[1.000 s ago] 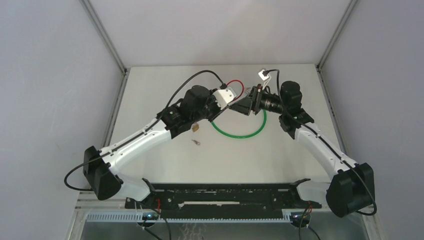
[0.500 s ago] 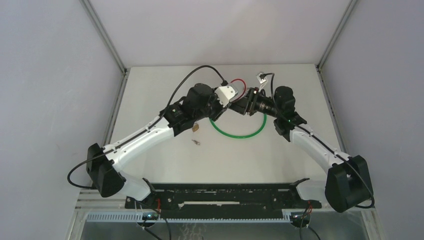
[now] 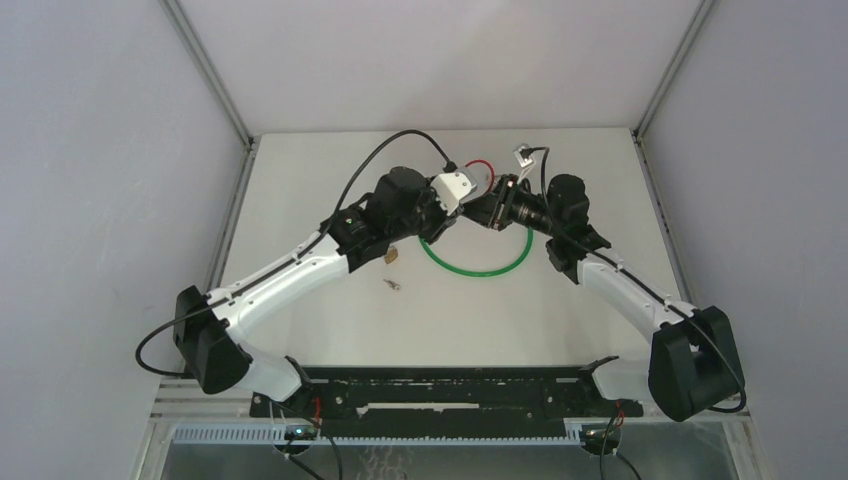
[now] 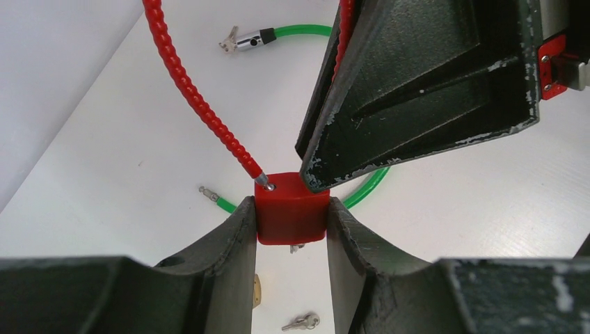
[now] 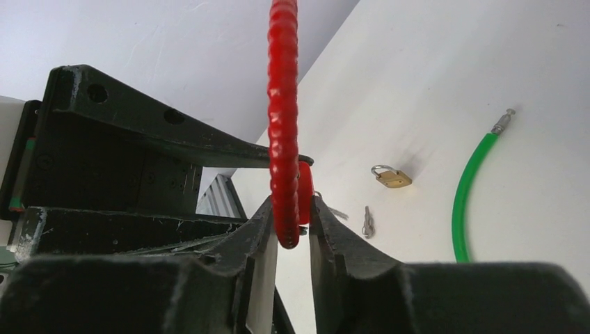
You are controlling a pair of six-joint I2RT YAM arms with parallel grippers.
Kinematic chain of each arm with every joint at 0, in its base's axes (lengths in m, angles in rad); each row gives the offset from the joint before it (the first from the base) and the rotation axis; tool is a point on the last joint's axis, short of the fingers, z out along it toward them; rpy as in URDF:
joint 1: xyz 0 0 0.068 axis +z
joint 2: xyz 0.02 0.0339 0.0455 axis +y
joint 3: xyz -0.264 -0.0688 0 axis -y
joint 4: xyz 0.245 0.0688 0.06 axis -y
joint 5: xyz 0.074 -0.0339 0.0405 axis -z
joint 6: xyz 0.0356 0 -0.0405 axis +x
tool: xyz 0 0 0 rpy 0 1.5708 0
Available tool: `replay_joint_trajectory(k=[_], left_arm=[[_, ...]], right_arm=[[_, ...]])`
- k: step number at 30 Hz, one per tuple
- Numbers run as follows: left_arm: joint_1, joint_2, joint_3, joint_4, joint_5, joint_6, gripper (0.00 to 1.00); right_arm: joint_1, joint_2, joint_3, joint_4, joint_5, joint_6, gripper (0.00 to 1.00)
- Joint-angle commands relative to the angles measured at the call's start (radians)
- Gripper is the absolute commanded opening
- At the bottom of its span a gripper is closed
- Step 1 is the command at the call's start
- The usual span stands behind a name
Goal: Lock with the key
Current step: Lock the lock.
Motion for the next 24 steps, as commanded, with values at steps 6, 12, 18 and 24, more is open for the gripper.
replay_joint_trajectory(k=[6,12,18,24], left_arm=[[0.005,0.004,0.055,0.048,0.025,-0.017,0.0],[0.005,0.01,0.062,0.047,0.049,-0.029,0.04],[0.006,0.006,0.073,0.018,0.12,-0.016,0.4],[0.017,-0.036,0.048,0.007,0.171,0.008,0.76]], right_arm=[[0.0,0.003,0.006,0.059,0.03,0.009,0.07],[-0.034,-0.015,0.006,0.033,0.044,-0.008,0.0],[-0.099,-0.044,0.006,0.015,0.007,-0.053,0.0],[-0.155,-0.084,0.006,-0.014,-0.042,-0.105,0.0]])
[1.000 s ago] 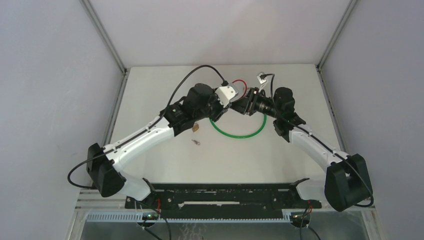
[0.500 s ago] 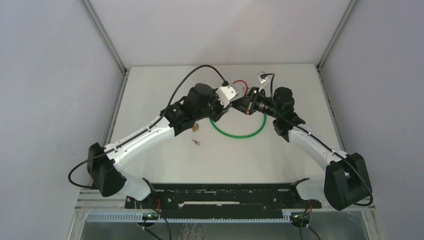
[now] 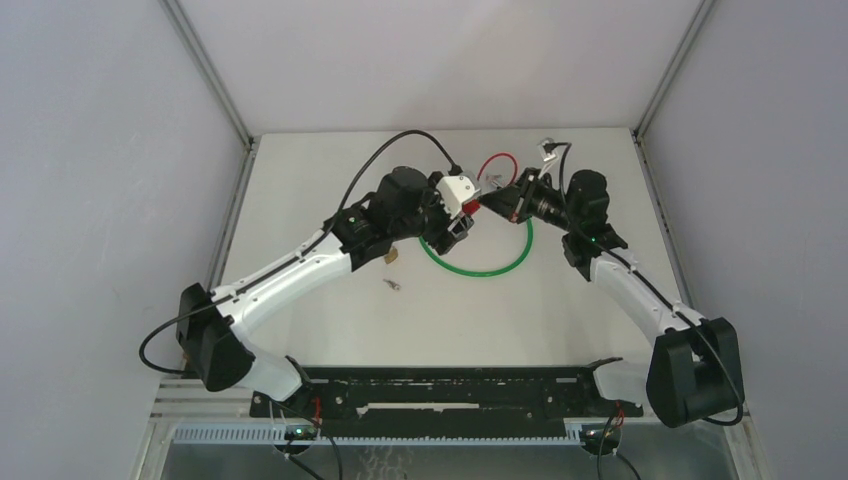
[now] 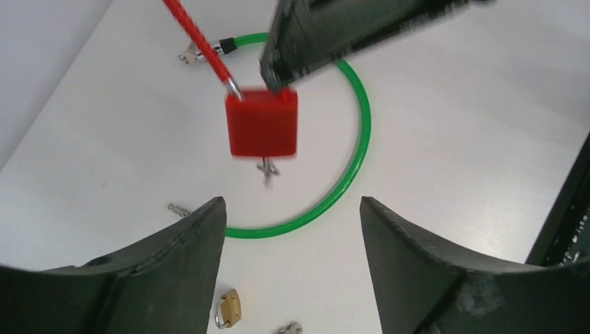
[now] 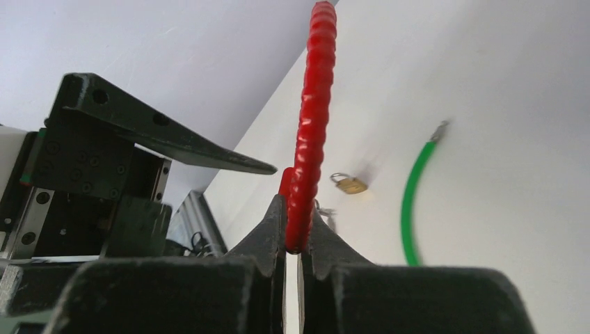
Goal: Lock with the key
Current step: Lock the lock.
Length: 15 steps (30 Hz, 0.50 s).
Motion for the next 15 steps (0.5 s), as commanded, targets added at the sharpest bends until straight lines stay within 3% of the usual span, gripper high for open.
replay_joint_trajectory(k=[1,6,15], left_arm=[[0.018,-0.063,0.039,-0.008,0.081,0.013,0.79],[0.068,-0.102,0.001,-0.009,0.201,0.015,0.84],[0.144,-0.08,0.019,-0.034,0.6,-0.045,0.77]], right_arm=[[-0.051,-0.063,0.008,0.025,-0.026,-0.059,0.0],[-0.11,-0.078,0.007,0.062,-0.137,-0.036,0.0],[-0.126,-0.094,0.008,0.208,-0.316,0.072,0.0]])
